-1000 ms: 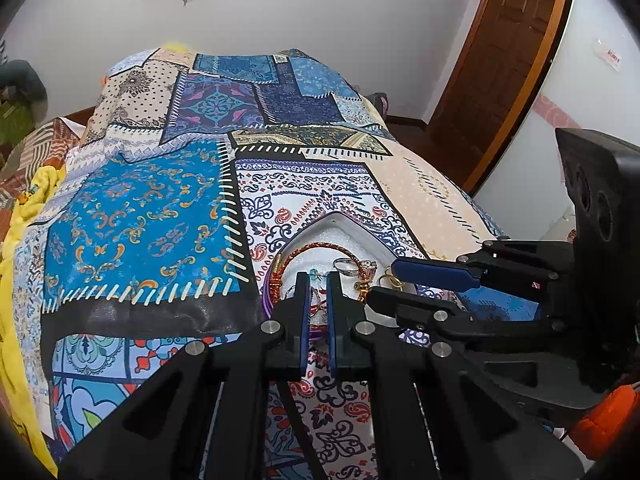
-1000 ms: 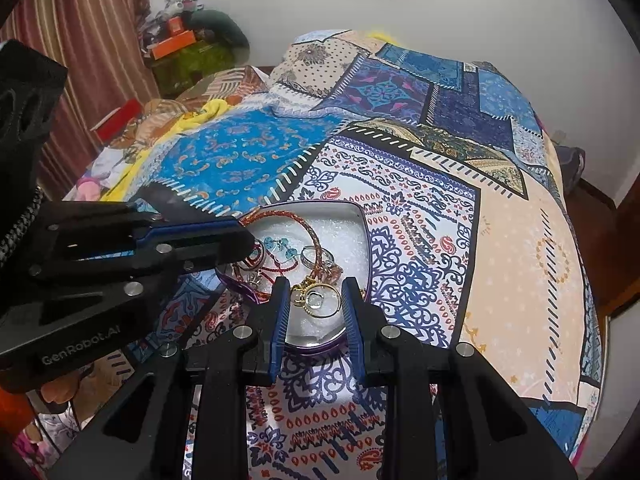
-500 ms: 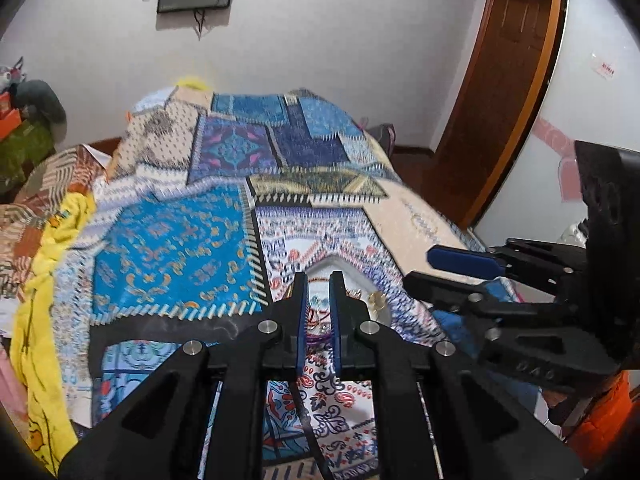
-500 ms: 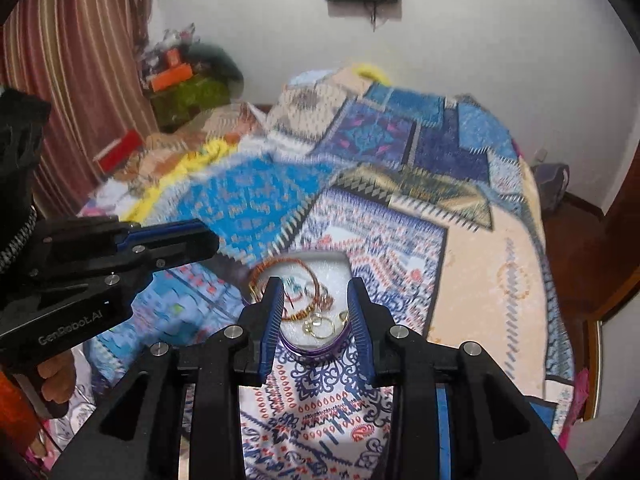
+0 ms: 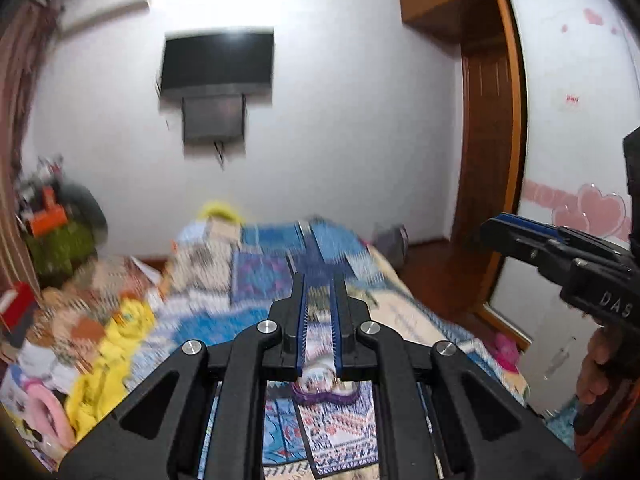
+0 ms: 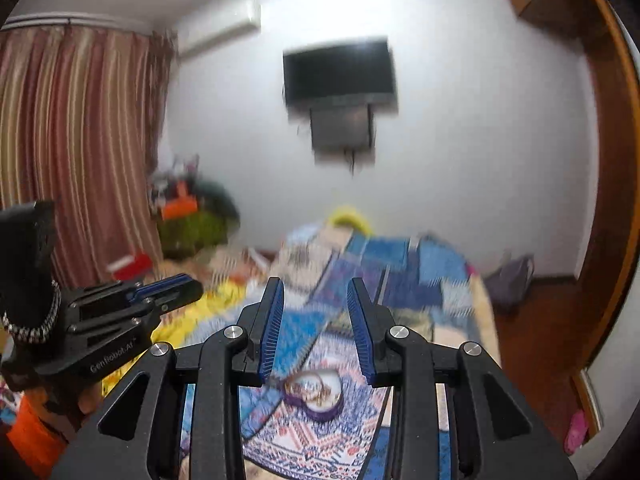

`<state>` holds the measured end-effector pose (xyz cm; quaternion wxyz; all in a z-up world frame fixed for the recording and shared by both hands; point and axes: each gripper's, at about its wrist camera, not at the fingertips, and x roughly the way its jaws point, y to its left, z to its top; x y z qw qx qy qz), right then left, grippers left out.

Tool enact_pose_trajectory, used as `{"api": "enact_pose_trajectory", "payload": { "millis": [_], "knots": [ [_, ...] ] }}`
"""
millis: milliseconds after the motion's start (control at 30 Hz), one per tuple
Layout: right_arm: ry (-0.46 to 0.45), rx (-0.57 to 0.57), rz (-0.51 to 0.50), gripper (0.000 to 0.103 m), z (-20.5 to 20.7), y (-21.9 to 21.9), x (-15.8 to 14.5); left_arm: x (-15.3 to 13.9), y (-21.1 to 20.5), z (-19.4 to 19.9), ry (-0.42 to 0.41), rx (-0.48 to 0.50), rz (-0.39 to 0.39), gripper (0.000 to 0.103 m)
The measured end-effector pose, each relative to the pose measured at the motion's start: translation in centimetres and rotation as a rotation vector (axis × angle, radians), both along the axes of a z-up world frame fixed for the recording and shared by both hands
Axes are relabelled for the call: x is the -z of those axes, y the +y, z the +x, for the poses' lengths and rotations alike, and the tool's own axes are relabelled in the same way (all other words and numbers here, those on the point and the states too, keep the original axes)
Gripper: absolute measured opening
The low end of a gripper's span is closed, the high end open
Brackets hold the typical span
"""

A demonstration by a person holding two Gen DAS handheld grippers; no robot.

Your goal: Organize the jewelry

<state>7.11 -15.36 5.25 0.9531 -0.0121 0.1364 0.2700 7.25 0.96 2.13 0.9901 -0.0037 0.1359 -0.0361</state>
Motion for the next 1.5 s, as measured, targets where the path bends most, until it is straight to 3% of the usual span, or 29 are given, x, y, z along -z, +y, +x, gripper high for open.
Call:
{"api": "enact_pose_trajectory", "payload": {
  "millis": [100,133,167,233,300,367,467,567,1500],
  "knots": [
    [-0.081,0.043,0.038,0.033,-2.8,-0.7,-1.4,-1.5,-0.6,-3.0,-0.099,-0.044,0.011,0.037],
    [-0.097,0.053,0.048,0.04,-3.4,-0.8,-1.6,-1.8,-0.8,-3.6,-0.121,-0.054,0.011,0.047],
    [-0.121,0.068,0.061,0.05,-4.3,-1.0,-1.9,-2.0,-0.9,-4.3,-0.142,-0.062,0.011,0.051],
    [-0.161,0.096,0.071,0.059,-5.4,-1.1,-2.0,-2.3,-1.2,-5.5,-0.168,-0.072,0.012,0.057],
    [-0.185,0.128,0.068,0.064,-5.8,-0.8,-1.9,-2.4,-1.2,-6.3,-0.184,-0.088,0.009,0.073],
    [-0.191,0.149,0.071,0.085,-6.1,-0.7,-1.8,-2.2,-1.2,-7.0,-0.205,-0.113,-0.004,0.096],
    [-0.218,0.196,0.077,0.098,-6.5,-0.7,-1.5,-2.0,-0.9,-7.3,-0.203,-0.121,-0.021,0.099],
    [-0.232,0.225,0.053,0.102,-6.8,-0.4,-1.5,-1.8,-0.7,-7.3,-0.195,-0.141,-0.022,0.1],
    [-0.173,0.204,0.044,0.103,-7.0,-1.2,-1.1,-0.8,-0.5,-7.3,-0.161,-0.151,-0.029,0.1]
  ]
}}
